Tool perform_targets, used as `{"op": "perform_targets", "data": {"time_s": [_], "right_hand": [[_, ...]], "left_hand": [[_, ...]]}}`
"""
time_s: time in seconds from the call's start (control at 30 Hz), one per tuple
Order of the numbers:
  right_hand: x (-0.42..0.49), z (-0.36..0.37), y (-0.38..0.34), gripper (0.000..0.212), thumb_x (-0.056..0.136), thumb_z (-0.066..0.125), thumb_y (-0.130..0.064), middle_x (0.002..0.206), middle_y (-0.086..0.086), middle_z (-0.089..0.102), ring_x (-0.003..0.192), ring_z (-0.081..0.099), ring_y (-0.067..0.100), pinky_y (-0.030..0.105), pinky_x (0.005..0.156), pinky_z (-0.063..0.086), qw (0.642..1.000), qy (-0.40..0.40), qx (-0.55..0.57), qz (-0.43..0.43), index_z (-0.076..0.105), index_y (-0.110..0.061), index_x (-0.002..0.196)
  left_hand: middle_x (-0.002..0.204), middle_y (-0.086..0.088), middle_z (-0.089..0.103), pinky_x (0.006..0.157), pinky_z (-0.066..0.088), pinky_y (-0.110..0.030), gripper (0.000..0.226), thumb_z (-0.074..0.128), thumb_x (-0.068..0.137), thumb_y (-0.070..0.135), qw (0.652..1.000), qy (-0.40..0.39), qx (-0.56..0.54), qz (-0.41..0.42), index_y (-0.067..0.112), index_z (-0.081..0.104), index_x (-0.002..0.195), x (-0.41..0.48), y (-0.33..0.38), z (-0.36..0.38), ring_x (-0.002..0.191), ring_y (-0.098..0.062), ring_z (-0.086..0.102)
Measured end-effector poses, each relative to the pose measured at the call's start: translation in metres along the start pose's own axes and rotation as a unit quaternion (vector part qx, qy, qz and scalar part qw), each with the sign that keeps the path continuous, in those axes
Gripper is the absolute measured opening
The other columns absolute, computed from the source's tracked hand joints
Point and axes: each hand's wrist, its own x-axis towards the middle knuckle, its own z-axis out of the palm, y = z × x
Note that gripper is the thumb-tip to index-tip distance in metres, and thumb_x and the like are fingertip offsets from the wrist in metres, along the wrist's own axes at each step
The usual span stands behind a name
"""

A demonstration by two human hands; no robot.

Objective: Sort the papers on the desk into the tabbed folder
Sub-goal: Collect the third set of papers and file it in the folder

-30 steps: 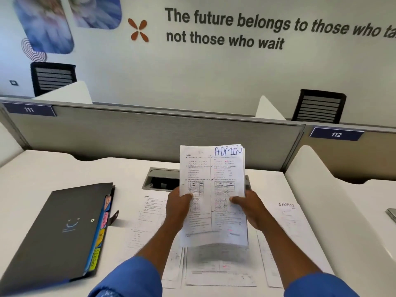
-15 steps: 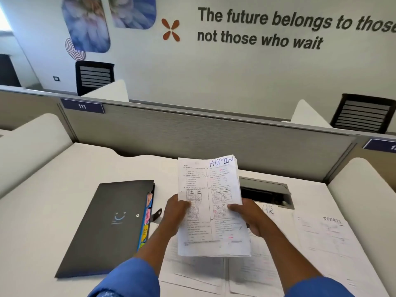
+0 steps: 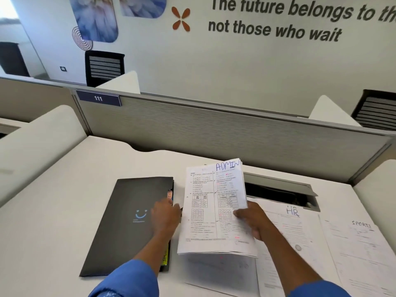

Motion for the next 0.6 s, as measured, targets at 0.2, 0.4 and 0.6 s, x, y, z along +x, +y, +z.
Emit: {"op": "perform_targets", "data": {"time_s": [0.2, 0.4, 0.6], "right_hand": [[0.016, 0.024, 0.012, 0.031, 0.084, 0.059, 0.010, 0.109, 0.013, 0.075, 0.100, 0.072, 0.033, 0.050, 0.098, 0.052, 1.000, -0.014, -0.010, 0.018, 0.069, -0.004, 0.110], [0.030, 0.043, 0.016, 0.028, 0.084, 0.062, 0.008, 0.103, 0.011, 0.076, 0.096, 0.073, 0.032, 0.049, 0.097, 0.054, 0.999, -0.014, -0.030, 0.030, 0.071, -0.009, 0.103], [0.032, 0.047, 0.012, 0.026, 0.085, 0.061, 0.007, 0.103, 0.010, 0.075, 0.095, 0.072, 0.031, 0.044, 0.093, 0.055, 0.999, -0.006, -0.034, 0.027, 0.069, -0.008, 0.104]], "left_hand": [[0.121, -0.013, 0.050, 0.093, 0.043, -0.046, 0.045, 0.063, 0.080, 0.042, 0.982, -0.002, 0.186, -0.033, 0.014, 0.048, 0.112, 0.007, -0.032, -0.003, 0.115, -0.032, 0.046], [0.125, -0.016, 0.045, 0.092, 0.044, -0.059, 0.051, 0.063, 0.082, 0.041, 0.981, -0.052, 0.171, -0.078, 0.013, 0.043, 0.120, 0.017, -0.040, -0.003, 0.119, -0.038, 0.045], [0.112, -0.018, 0.060, 0.081, 0.052, -0.042, 0.034, 0.058, 0.084, 0.033, 0.989, -0.046, 0.132, -0.054, 0.008, 0.051, 0.106, 0.025, -0.039, -0.009, 0.101, -0.034, 0.060]]}}
